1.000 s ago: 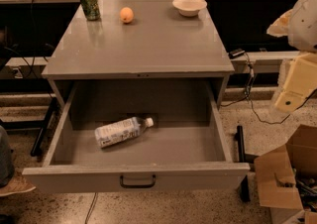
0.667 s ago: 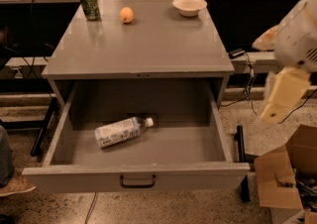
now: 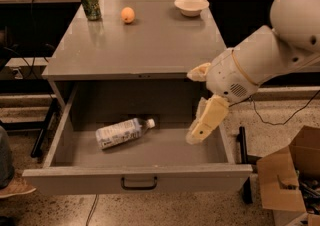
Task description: Pick blue plastic bottle from top drawer and place on counter
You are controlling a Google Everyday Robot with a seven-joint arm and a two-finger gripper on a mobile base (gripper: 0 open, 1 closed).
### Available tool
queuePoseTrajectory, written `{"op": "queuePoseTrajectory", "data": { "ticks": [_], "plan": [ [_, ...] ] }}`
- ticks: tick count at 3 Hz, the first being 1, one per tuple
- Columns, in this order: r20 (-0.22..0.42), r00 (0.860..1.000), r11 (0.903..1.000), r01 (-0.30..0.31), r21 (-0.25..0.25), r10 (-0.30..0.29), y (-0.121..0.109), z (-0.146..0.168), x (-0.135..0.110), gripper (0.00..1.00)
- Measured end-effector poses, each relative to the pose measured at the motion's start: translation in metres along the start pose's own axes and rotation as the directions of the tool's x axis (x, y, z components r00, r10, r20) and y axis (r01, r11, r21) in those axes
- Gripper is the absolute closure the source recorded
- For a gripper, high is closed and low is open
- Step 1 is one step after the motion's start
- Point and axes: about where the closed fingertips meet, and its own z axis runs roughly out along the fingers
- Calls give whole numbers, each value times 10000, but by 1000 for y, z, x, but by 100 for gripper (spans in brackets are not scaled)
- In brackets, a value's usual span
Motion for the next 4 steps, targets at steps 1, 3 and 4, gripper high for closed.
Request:
{"op": "queuePoseTrajectory", "data": {
  "ticks": [1, 3, 4],
  "plan": [
    [350, 9993, 9999, -88, -106, 92, 1, 3, -10, 0],
    [306, 9995, 9989, 39, -465, -24, 3, 40, -8, 0],
    [72, 9995, 9967, 297, -761, -292, -5, 99, -7, 0]
  ]
}}
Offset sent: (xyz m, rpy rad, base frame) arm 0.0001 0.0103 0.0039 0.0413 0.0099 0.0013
